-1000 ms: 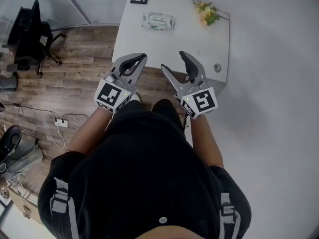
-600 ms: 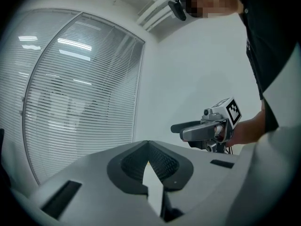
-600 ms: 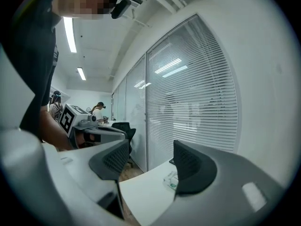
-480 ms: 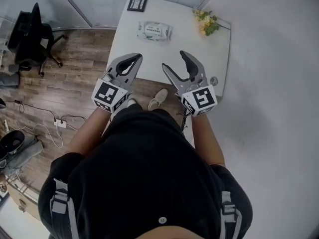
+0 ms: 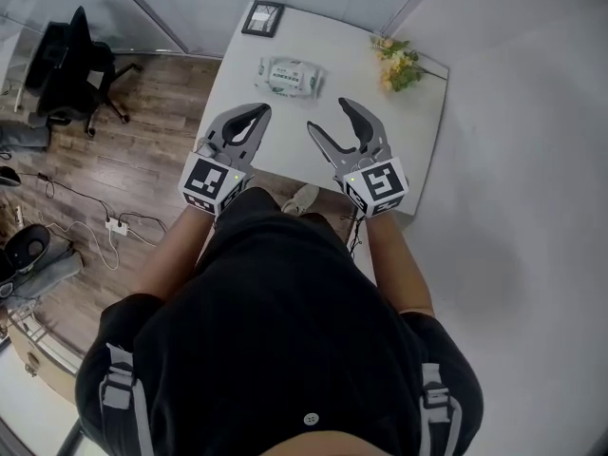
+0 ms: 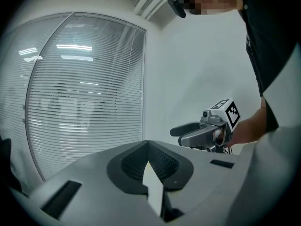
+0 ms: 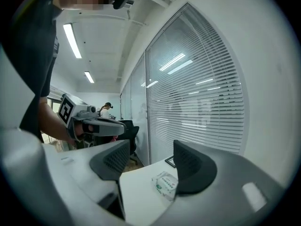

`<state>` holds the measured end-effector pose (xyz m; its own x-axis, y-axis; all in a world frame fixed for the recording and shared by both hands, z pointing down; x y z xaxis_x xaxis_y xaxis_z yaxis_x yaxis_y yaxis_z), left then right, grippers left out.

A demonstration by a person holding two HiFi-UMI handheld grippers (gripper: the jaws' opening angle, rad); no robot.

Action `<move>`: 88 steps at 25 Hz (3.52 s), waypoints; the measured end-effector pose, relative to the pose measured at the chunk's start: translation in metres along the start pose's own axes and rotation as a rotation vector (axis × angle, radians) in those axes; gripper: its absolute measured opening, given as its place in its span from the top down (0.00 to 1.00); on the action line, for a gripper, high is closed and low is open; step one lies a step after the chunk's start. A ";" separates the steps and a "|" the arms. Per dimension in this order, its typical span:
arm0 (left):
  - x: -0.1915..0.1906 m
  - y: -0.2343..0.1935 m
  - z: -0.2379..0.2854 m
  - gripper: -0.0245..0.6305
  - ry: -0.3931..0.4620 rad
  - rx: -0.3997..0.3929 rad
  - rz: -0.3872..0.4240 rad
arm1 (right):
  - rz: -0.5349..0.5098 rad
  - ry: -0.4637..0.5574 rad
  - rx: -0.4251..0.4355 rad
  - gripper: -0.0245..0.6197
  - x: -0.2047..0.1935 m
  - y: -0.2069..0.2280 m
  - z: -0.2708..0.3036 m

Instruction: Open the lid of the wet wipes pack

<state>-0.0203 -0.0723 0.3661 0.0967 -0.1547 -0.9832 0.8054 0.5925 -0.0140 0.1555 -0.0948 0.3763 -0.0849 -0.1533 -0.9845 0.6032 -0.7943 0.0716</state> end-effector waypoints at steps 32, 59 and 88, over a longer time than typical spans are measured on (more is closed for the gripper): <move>-0.172 -0.146 0.127 0.95 -0.325 0.053 -0.199 | -0.074 -0.361 0.052 0.52 -0.131 0.094 0.201; -0.296 -0.168 0.183 0.95 -0.593 0.080 -0.337 | -0.139 -0.694 0.101 0.45 -0.263 0.108 0.260; -0.311 -0.170 0.182 0.95 -0.654 0.096 -0.396 | -0.142 -0.611 0.020 0.47 -0.222 0.127 0.279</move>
<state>-0.0805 -0.2691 0.7072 0.0928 -0.7943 -0.6004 0.8961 0.3294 -0.2974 0.0296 -0.3253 0.6484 -0.6046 -0.3490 -0.7160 0.5380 -0.8418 -0.0441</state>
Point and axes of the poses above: the fingertips, and each gripper's own axes: z forward along the fingers, y to its right, x out of its top, the point moved 6 cm from there along -z, backward along the fingers, and after that the axes turned 1 degree about z, right-handed, at the moved point
